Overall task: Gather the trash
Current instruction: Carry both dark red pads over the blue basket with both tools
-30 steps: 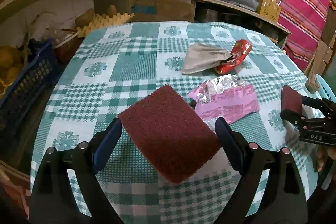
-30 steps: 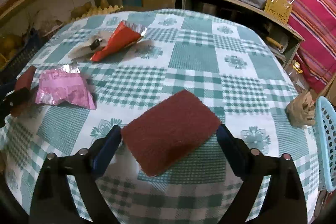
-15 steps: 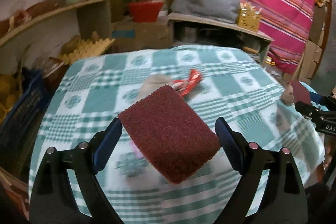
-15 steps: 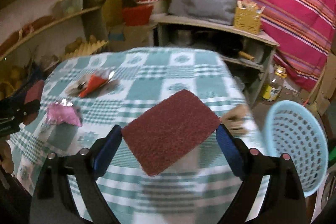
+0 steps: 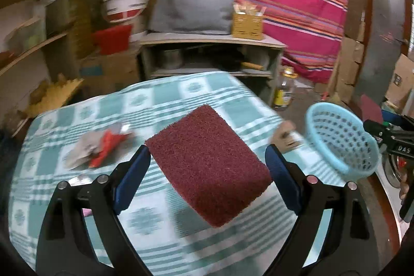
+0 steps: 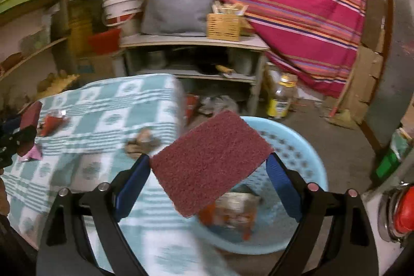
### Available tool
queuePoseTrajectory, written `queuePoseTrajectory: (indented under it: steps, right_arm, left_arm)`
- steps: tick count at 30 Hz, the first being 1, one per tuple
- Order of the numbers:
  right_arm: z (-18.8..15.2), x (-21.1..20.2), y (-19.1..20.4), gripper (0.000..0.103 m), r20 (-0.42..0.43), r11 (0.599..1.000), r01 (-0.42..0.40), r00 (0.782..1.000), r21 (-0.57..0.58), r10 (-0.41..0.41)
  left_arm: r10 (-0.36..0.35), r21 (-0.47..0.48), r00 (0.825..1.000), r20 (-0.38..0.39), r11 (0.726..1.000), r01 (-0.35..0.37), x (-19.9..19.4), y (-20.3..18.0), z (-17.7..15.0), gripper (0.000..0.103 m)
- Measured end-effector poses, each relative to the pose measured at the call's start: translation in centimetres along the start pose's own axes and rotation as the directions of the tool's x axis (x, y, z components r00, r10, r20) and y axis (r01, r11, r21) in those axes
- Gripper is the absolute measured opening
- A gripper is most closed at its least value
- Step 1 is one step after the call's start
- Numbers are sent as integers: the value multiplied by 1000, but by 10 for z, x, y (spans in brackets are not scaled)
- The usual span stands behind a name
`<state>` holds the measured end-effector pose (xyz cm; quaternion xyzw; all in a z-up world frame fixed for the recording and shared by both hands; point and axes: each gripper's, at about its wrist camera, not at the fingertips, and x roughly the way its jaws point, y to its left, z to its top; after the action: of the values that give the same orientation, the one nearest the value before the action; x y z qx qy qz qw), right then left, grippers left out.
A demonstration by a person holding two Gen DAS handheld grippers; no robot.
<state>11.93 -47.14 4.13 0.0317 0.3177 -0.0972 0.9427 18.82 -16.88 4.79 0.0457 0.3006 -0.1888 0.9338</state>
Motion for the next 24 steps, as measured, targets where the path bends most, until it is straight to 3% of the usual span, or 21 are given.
queuePoseTrajectory:
  steps: [12,24]
  right_arm:
    - [-11,6,-89,89,-23,997,62,998,43,-61]
    - [-17,30,-120,89,-40,996,60,998,66,-57]
  left_arm:
    - [-118,127,993,17,985,115,32,-126,17,87]
    - [-193,148,981,-5,970,191,71,-185,22,87]
